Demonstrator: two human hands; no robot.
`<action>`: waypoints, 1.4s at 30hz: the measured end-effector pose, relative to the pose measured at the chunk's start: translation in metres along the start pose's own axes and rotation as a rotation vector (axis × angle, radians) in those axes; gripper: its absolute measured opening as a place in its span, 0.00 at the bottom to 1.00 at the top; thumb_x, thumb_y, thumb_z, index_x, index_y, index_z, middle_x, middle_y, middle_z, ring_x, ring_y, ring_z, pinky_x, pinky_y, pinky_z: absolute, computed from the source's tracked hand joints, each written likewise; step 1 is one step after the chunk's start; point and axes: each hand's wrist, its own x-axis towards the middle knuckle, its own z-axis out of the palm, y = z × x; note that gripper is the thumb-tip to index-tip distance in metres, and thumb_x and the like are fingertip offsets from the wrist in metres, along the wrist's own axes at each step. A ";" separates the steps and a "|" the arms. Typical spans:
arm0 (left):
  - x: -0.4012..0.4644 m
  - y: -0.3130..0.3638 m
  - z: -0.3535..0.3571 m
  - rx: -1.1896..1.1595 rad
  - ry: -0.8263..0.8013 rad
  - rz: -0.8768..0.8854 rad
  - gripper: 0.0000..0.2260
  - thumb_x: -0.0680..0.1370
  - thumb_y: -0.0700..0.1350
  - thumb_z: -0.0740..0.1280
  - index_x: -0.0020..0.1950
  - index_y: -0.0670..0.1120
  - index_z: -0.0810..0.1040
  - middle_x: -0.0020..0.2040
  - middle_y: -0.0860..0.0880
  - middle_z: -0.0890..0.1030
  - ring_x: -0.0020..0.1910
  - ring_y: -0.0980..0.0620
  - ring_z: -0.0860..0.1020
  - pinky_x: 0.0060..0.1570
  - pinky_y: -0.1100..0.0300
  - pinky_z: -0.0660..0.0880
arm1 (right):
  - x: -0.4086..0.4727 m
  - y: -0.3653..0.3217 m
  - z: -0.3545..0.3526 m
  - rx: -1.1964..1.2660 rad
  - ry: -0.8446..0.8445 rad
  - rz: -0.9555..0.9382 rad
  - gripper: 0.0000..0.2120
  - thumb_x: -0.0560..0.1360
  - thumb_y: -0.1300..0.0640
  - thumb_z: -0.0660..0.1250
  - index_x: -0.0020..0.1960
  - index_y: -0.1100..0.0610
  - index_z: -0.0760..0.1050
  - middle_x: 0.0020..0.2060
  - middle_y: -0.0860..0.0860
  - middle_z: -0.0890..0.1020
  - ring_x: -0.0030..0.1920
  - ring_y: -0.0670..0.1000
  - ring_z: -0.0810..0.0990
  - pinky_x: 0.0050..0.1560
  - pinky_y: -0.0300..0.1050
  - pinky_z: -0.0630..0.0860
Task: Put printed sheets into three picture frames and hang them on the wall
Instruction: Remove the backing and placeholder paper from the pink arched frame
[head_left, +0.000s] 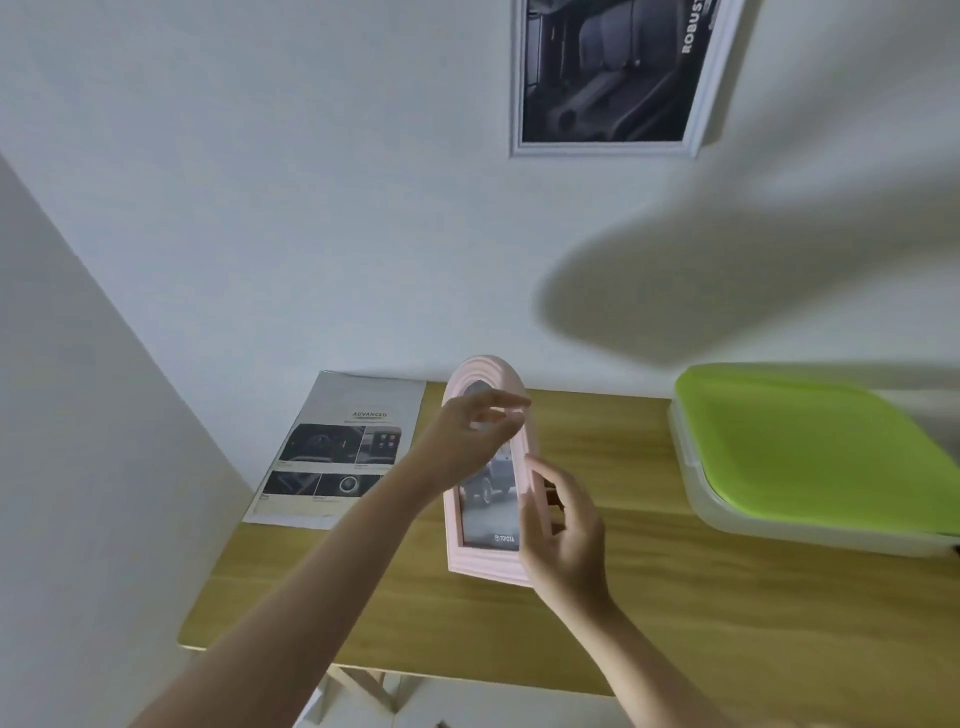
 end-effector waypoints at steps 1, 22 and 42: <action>0.000 0.002 0.001 -0.015 0.011 -0.016 0.10 0.77 0.50 0.65 0.57 0.55 0.79 0.52 0.48 0.81 0.52 0.48 0.80 0.51 0.59 0.75 | -0.001 -0.001 -0.002 -0.007 -0.004 -0.023 0.16 0.72 0.67 0.64 0.58 0.56 0.76 0.47 0.49 0.80 0.46 0.45 0.79 0.42 0.46 0.79; -0.018 -0.033 -0.005 -0.287 0.218 -0.090 0.15 0.76 0.32 0.63 0.56 0.50 0.77 0.43 0.39 0.83 0.37 0.46 0.80 0.35 0.57 0.79 | -0.012 0.062 -0.057 0.216 -0.049 0.675 0.20 0.78 0.58 0.62 0.65 0.38 0.67 0.48 0.57 0.80 0.42 0.53 0.80 0.41 0.49 0.77; -0.037 -0.203 0.004 0.028 -0.086 -0.413 0.32 0.68 0.35 0.74 0.69 0.49 0.67 0.60 0.51 0.70 0.58 0.49 0.72 0.51 0.53 0.78 | -0.048 0.104 0.016 -0.251 -0.068 0.825 0.23 0.77 0.61 0.62 0.71 0.51 0.66 0.65 0.55 0.73 0.65 0.49 0.71 0.64 0.37 0.64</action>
